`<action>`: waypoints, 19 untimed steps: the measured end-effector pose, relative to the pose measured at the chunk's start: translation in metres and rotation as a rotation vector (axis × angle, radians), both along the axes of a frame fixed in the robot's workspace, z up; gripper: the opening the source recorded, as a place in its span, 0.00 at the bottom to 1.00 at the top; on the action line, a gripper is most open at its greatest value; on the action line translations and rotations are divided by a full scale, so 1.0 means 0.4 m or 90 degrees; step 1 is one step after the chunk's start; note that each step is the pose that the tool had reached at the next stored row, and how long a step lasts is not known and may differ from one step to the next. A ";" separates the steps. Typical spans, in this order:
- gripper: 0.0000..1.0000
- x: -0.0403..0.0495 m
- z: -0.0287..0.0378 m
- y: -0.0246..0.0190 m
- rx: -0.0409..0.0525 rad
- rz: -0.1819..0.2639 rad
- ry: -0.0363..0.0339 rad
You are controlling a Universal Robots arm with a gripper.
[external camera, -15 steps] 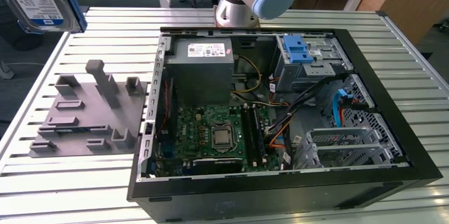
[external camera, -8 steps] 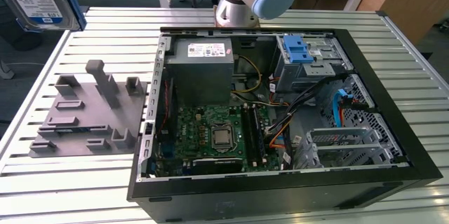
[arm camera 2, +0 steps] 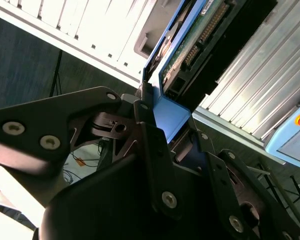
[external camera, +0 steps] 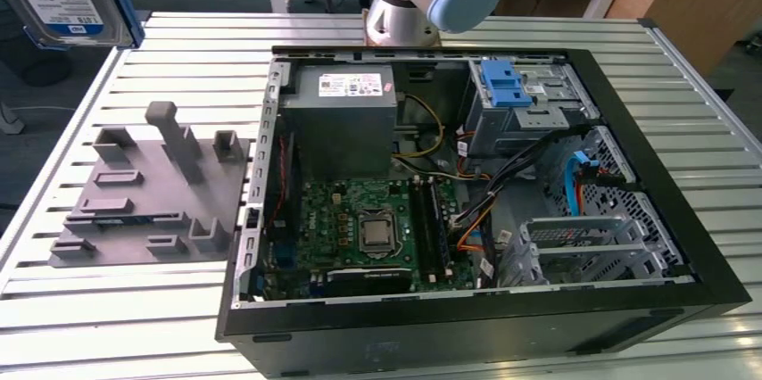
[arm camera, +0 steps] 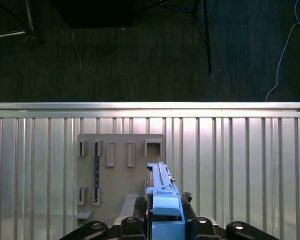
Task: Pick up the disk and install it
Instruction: 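Pick up the disk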
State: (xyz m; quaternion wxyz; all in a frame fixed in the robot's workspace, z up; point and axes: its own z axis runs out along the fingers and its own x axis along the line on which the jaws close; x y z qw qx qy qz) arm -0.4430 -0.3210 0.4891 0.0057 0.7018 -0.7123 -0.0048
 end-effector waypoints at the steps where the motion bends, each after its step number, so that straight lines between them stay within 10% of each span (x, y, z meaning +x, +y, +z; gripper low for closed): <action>1: 0.37 0.000 0.000 0.000 0.0000 0.000 0.0000; 19: 0.37 0.016 0.000 -0.005 0.0000 0.000 0.0001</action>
